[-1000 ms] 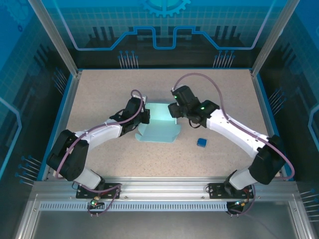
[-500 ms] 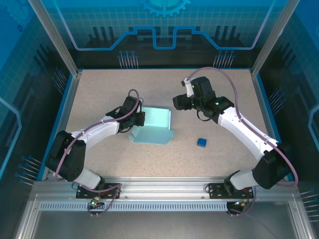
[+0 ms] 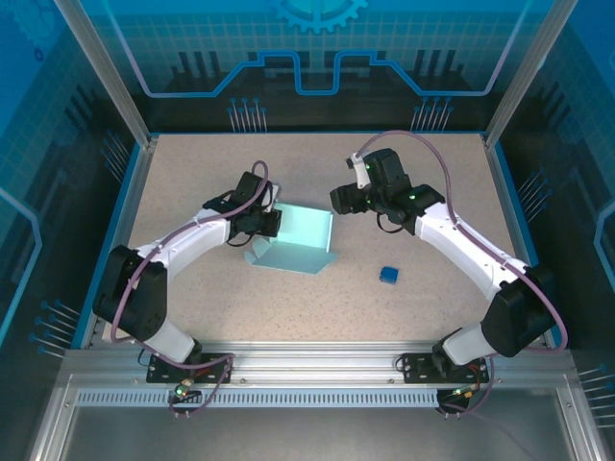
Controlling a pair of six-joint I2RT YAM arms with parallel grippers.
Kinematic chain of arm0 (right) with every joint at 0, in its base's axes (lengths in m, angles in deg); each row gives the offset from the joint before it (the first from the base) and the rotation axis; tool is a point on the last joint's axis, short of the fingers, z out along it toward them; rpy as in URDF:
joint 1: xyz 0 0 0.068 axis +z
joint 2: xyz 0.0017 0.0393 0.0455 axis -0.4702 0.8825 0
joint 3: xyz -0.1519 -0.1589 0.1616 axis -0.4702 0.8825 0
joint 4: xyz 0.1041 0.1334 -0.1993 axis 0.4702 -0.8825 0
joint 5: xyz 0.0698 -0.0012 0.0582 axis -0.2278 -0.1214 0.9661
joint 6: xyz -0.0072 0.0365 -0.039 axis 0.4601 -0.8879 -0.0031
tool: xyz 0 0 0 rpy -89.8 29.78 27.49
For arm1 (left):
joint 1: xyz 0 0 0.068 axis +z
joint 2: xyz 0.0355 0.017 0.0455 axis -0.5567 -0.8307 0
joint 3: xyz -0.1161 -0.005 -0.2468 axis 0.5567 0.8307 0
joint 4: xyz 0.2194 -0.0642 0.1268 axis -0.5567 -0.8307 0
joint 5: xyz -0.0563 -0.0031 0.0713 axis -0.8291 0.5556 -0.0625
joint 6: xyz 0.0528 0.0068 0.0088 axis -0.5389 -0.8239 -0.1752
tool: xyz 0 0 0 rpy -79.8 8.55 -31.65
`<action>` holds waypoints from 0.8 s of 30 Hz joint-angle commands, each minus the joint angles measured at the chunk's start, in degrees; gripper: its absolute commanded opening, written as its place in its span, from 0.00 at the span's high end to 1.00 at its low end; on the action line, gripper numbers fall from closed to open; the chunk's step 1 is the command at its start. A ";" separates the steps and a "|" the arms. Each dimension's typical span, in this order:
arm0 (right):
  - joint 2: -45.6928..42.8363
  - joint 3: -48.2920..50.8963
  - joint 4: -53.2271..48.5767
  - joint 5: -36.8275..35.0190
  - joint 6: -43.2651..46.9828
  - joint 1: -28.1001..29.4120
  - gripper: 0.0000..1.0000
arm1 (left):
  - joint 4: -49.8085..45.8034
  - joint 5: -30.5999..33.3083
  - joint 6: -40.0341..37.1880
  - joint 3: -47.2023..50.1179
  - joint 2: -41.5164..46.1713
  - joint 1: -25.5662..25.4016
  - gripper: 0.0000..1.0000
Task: Fold the paper box
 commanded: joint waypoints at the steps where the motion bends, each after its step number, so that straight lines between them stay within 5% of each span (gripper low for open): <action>1: -1.82 0.92 0.03 0.10 0.05 -0.73 0.23 | -5.26 -3.88 -3.38 -4.43 -1.69 0.91 1.00; 24: 0.92 4.98 -1.56 13.07 -4.03 -3.97 0.23 | -12.45 -9.56 -18.16 -11.77 -11.08 0.91 0.99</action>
